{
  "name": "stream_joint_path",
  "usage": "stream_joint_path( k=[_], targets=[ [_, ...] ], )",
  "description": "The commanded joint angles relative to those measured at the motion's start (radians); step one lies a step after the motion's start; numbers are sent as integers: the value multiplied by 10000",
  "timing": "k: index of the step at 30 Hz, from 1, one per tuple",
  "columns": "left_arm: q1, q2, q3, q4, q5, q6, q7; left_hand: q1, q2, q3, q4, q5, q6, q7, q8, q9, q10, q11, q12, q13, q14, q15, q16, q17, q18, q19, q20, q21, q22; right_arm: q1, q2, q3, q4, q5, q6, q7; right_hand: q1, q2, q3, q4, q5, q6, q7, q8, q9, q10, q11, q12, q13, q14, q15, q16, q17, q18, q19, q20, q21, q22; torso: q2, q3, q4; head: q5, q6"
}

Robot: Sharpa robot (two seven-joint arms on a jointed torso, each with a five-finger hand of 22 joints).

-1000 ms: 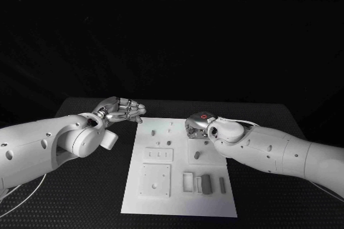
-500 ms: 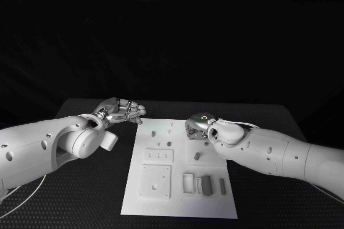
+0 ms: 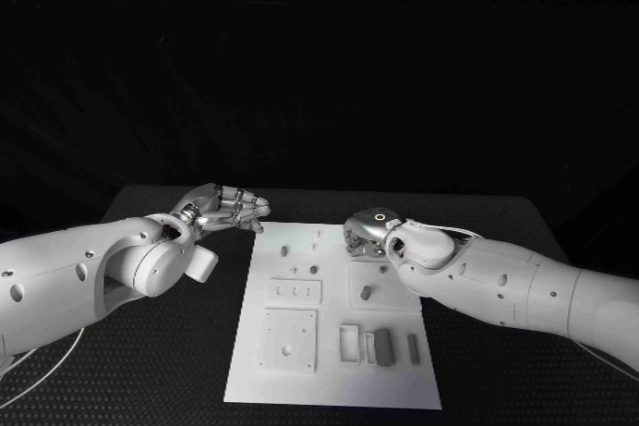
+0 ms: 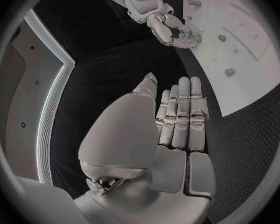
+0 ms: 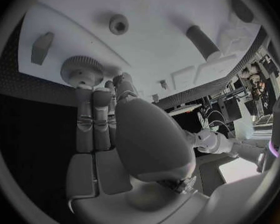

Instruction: Assemble the parts on the task board

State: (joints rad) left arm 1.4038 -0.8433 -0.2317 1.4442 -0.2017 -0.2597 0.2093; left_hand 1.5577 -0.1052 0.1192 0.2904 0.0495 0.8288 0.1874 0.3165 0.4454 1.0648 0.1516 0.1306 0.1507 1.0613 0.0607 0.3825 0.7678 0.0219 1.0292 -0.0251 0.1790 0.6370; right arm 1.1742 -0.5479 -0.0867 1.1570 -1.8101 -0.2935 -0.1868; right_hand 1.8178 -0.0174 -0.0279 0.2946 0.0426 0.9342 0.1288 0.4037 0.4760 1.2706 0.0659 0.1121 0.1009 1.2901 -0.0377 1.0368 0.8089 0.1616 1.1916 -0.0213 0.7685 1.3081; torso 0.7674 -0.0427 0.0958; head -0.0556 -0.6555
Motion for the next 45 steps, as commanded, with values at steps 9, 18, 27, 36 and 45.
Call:
stream_joint_path(
  k=[9, 18, 27, 36, 45],
  targets=[
    [12, -3, 5, 4, -31, 47, 96, -91, 3, -64, -6, 30, -14, 9, -58, -14, 17, 37, -49, -8, 61, 30, -71, 19, 118, 3, -59, -74, -11, 71, 56, 223, 121, -171, -84, -168, -44, -100, 94, -13, 38, 77, -6, 15, 1, 75, 3, 17, 9, 15, -89, 63, 19, 1002, -1, -80, 77, 228, 7, -12, -1, -14, 82],
    [13, -12, 5, 6, -31, 38, 88, -90, 1, -65, -7, 30, -12, 8, -59, -14, 20, 37, -56, -7, 64, 29, -79, 29, 112, 6, -63, -79, -12, 82, 177, 241, 85, -171, -65, -197, -57, -110, 121, -12, 38, 90, -9, 8, 2, 88, -1, 12, 11, 15, -92, 77, 30, 1002, -5, -86, 103, 227, 18, -10, 9, -19, 122],
    [13, 23, 5, -10, -31, 48, 92, -89, -1, -65, -6, 30, -11, 8, -61, -14, 23, 37, -62, -6, 66, 28, -87, 36, 107, 8, -67, -84, -12, 107, 457, 325, -201, -170, -137, -218, -67, -120, 146, -13, 38, 100, -11, 2, 3, 100, -4, 8, 13, 13, -95, 87, 37, 1002, -11, -91, 122, 225, 15, -13, 23, -21, 147],
    [13, 52, 5, -33, -31, 48, 92, -87, 3, -63, -6, 30, -11, 8, -64, -14, 26, 37, -68, -5, 68, 28, -96, 45, 102, 11, -71, -88, -13, 151, 859, 535, -693, -170, -235, -187, -71, -131, 173, -14, 38, 111, -14, -3, 4, 116, -10, 5, 16, 12, -101, 97, 45, 1002, -14, -96, 143, 224, 14, -30, 35, -4, 166],
    [15, 91, 7, -19, -31, 49, 86, -87, 2, -64, -6, 30, -9, 8, -65, -14, 28, 37, -73, -4, 71, 27, -103, 53, 98, 13, -74, -92, -13, 193, 1320, 558, -1227, -170, -293, -146, -82, -143, 195, -13, 38, 121, -16, -8, 6, 126, -13, 1, 18, 11, -105, 107, 52, 1002, -17, -100, 162, 223, 22, -50, 30, -5, 193]
  ],
)
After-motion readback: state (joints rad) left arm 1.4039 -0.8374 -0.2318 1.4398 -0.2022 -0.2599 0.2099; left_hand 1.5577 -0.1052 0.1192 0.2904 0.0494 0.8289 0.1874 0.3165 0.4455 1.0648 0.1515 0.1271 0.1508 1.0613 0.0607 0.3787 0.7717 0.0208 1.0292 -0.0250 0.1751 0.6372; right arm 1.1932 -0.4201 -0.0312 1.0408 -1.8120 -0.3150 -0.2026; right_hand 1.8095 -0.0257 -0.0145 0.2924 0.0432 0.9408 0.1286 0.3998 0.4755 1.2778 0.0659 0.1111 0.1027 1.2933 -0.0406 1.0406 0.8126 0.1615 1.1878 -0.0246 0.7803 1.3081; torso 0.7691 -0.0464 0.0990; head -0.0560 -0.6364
